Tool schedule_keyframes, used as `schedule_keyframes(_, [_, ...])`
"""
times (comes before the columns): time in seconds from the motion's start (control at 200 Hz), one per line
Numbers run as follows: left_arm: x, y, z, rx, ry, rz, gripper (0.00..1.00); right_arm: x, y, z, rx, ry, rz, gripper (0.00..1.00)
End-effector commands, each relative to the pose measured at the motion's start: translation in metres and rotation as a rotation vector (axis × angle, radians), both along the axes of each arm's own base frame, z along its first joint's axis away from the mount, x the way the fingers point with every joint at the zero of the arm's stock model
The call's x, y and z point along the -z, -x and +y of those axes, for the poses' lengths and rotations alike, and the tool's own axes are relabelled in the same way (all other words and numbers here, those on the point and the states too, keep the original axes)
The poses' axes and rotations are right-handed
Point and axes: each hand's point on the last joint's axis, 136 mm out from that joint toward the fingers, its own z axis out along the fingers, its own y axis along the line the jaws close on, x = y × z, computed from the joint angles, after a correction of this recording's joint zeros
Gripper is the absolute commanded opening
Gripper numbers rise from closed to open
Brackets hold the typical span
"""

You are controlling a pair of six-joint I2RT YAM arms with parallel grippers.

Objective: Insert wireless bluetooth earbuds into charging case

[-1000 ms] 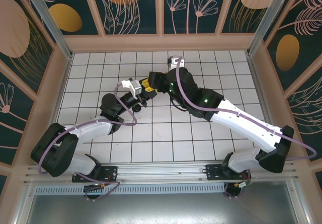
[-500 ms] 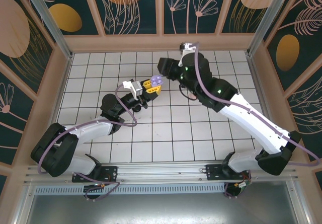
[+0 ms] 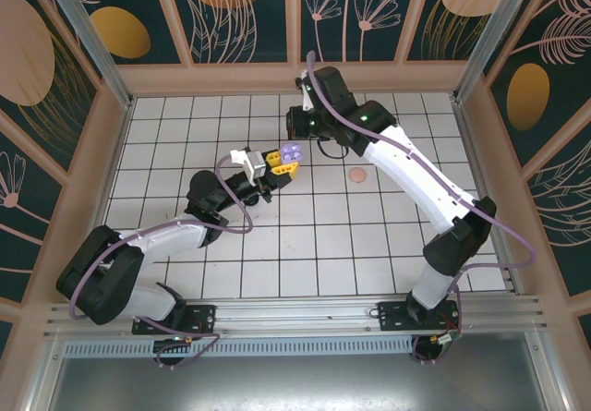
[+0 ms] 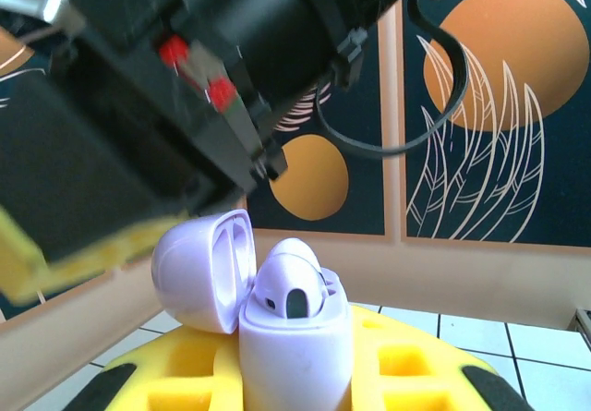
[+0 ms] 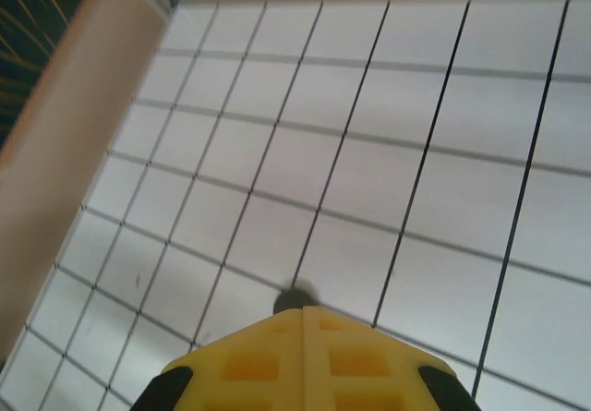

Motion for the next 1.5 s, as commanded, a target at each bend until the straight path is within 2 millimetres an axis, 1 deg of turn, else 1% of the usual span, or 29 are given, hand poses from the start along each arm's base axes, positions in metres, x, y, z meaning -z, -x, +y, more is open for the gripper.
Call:
schedule_keyframes(0.0, [-0.008, 0.002, -0.001, 0.004, 0.005, -0.036, 0.00, 0.001, 0.022, -0.002, -0.091, 0.009, 0.041, 0.00])
schedule_keyframes(0.065, [-0.008, 0.000, -0.001, -0.004, 0.006, -0.034, 0.00, 0.007, 0.035, -0.004, -0.117, 0.013, 0.056, 0.00])
schedule_keyframes(0.15, [-0.009, -0.003, -0.001, -0.016, 0.011, -0.033, 0.00, 0.014, 0.057, -0.008, -0.146, 0.013, 0.073, 0.00])
schedule_keyframes(0.21, [-0.008, -0.005, -0.002, -0.020, 0.013, -0.029, 0.00, 0.016, 0.072, -0.012, -0.155, 0.003, 0.076, 0.00])
schedule_keyframes(0.29, [-0.007, -0.008, -0.004, -0.018, 0.018, -0.018, 0.00, 0.016, 0.081, -0.024, -0.118, -0.015, 0.065, 0.00])
schedule_keyframes(0.33, [-0.006, -0.009, -0.004, -0.016, 0.024, -0.010, 0.00, 0.014, 0.077, -0.037, -0.055, -0.017, 0.044, 0.00])
schedule_keyframes(0.4, [-0.005, -0.010, -0.005, -0.009, 0.038, 0.005, 0.00, 0.011, 0.062, -0.070, 0.113, -0.036, 0.008, 0.00])
schedule_keyframes(0.435, [-0.005, -0.011, -0.006, -0.003, 0.044, 0.012, 0.00, 0.010, 0.055, -0.084, 0.176, -0.064, -0.001, 0.00])
schedule_keyframes(0.47, [-0.004, -0.011, -0.006, 0.001, 0.049, 0.017, 0.00, 0.006, 0.050, -0.098, 0.219, -0.115, -0.014, 0.00])
schedule_keyframes(0.485, [-0.004, -0.011, -0.006, 0.003, 0.050, 0.020, 0.00, 0.004, 0.050, -0.099, 0.223, -0.130, -0.018, 0.00])
schedule_keyframes(0.5, [-0.004, -0.010, -0.006, 0.004, 0.051, 0.020, 0.00, 0.002, 0.047, -0.104, 0.242, -0.146, -0.025, 0.01])
schedule_keyframes(0.505, [-0.004, -0.011, -0.006, 0.004, 0.050, 0.021, 0.00, -0.002, 0.046, -0.105, 0.246, -0.158, -0.035, 0.01])
schedule_keyframes(0.53, [-0.004, -0.011, -0.006, 0.005, 0.051, 0.024, 0.00, -0.004, 0.042, -0.112, 0.268, -0.174, -0.045, 0.02])
schedule_keyframes(0.56, [-0.004, -0.011, -0.007, 0.006, 0.049, 0.024, 0.00, -0.005, 0.042, -0.113, 0.259, -0.196, -0.036, 0.03])
schedule_keyframes(0.626, [-0.003, -0.011, -0.007, 0.007, 0.044, 0.024, 0.00, -0.009, 0.036, -0.116, 0.257, -0.202, -0.041, 0.03])
schedule_keyframes(0.671, [-0.002, -0.010, -0.007, 0.010, 0.039, 0.025, 0.00, -0.011, 0.031, -0.115, 0.249, -0.190, -0.040, 0.03])
schedule_keyframes(0.756, [0.001, -0.009, -0.009, 0.020, 0.025, 0.024, 0.00, -0.021, 0.021, -0.107, 0.215, -0.167, -0.054, 0.04])
schedule_keyframes(0.836, [0.004, -0.009, -0.011, 0.032, 0.013, 0.027, 0.00, -0.025, 0.011, -0.094, 0.168, -0.148, -0.039, 0.04])
schedule_keyframes(0.986, [0.007, -0.008, -0.014, 0.049, -0.004, 0.036, 0.00, -0.016, -0.004, -0.066, 0.074, -0.130, 0.025, 0.02])
schedule_keyframes(1.071, [0.007, -0.009, -0.015, 0.052, -0.007, 0.037, 0.00, -0.009, -0.008, -0.052, 0.034, -0.120, 0.053, 0.01])
schedule_keyframes(1.191, [0.007, -0.009, -0.017, 0.057, -0.011, 0.038, 0.00, -0.001, -0.006, -0.036, -0.016, -0.101, 0.076, 0.00])
schedule_keyframes(1.266, [0.007, -0.010, -0.017, 0.057, -0.012, 0.037, 0.00, 0.004, -0.001, -0.028, -0.043, -0.086, 0.086, 0.00])
schedule_keyframes(1.391, [0.008, -0.012, -0.019, 0.058, -0.015, 0.039, 0.00, 0.009, 0.012, -0.018, -0.087, -0.058, 0.096, 0.00])
schedule_keyframes(1.491, [0.007, -0.013, -0.019, 0.055, -0.016, 0.038, 0.00, 0.010, 0.025, -0.015, -0.111, -0.036, 0.094, 0.00])
